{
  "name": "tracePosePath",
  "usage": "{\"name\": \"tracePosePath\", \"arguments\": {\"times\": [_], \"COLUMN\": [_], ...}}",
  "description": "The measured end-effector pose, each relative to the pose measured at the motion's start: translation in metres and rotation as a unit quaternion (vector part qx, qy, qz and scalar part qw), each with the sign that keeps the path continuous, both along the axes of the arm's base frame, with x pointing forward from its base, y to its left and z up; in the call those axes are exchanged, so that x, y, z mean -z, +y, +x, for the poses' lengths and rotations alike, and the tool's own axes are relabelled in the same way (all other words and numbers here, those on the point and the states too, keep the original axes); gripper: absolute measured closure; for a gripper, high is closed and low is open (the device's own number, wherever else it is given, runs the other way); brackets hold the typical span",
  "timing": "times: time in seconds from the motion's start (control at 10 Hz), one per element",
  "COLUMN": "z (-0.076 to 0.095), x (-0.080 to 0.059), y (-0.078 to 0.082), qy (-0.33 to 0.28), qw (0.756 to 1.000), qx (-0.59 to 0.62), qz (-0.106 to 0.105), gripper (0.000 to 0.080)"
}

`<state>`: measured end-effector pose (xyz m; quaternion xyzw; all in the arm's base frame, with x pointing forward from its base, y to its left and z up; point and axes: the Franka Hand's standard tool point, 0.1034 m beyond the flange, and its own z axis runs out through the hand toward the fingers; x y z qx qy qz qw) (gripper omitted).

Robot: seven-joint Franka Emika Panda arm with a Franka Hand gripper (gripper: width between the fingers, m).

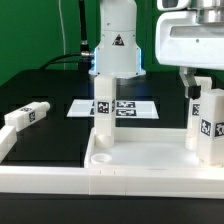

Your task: Assemble desk

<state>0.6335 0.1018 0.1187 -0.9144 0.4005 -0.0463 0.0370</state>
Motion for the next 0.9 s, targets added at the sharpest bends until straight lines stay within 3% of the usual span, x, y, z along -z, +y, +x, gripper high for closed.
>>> {"name": "tracePosePath", "arguments": {"times": [0.3,0.9], "z": [0.0027,0.0035], "x": [-0.0025,-0.0019], "y": [-0.0004,-0.0039], "qy": [-0.006,-0.011], "qw": [0.99,0.917], "qx": [-0.141,-0.394], "qz": [-0.021,-0.055], "gripper": [0.015,0.015]}}
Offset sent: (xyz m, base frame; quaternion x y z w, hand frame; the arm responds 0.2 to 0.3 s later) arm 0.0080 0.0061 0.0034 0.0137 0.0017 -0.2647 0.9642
